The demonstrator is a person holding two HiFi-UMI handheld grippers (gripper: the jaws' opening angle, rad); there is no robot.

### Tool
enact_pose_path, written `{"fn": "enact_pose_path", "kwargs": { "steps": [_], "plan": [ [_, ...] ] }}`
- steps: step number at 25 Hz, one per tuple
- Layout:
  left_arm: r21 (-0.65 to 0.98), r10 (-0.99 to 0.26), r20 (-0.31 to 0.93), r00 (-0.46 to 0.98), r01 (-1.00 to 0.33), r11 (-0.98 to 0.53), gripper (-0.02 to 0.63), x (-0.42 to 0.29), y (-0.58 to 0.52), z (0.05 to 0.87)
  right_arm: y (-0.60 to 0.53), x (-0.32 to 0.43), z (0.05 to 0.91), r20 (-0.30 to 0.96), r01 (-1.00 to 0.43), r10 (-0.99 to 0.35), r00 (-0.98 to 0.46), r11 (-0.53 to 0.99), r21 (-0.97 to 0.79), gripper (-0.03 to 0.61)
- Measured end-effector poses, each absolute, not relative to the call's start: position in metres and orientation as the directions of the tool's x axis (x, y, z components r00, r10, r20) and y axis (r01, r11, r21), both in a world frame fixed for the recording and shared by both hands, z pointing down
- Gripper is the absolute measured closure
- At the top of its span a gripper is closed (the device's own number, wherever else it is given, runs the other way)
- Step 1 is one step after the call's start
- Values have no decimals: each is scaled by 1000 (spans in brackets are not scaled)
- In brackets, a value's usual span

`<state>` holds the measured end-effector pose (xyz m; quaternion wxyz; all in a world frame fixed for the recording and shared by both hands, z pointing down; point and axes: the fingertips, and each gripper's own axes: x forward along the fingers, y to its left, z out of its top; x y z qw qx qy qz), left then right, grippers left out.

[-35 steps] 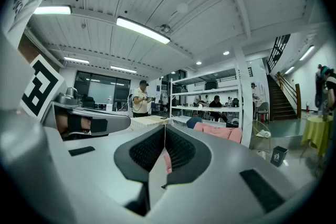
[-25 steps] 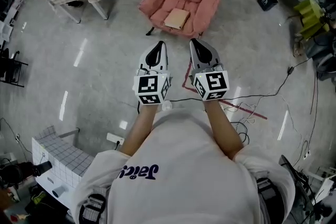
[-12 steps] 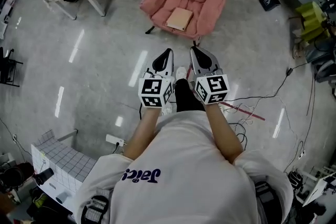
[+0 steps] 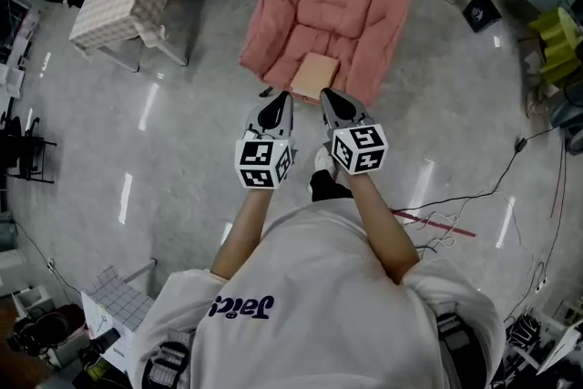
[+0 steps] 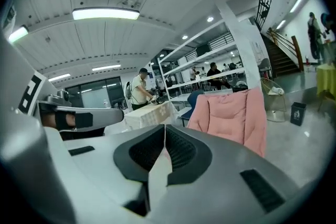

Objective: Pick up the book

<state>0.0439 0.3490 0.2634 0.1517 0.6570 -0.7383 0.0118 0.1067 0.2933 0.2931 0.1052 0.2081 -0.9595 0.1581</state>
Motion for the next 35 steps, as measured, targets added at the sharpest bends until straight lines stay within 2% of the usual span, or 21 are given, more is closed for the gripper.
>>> {"fn": "enact_pose_path", "kwargs": {
  "steps": [5,17,23,31,33,35],
  "plan": [
    [184,-951,298,-75,-974,135,597,17,275,280,226,92,297,272,-448,-376,-886,846,-290,560],
    [231,-885,465,27,-969,92,597,-15,181,369,142,93,390,457,-576,-400,-795,735,-359,560],
    [275,-806,570,159,-961,5,597,-40,143,442,116,76,454,561,-666,-422,-712,660,-349,560],
    [337,-665,699,263,-941,-17,594,-83,89,560,84,54,576,730,-757,-331,-597,533,-378,558],
    [368,-627,720,297,-930,-17,571,-90,74,592,74,49,604,747,-772,-316,-585,499,-394,554],
    [402,-578,744,335,-915,-12,501,-95,63,627,65,43,631,760,-787,-298,-577,454,-418,506]
  ]
}}
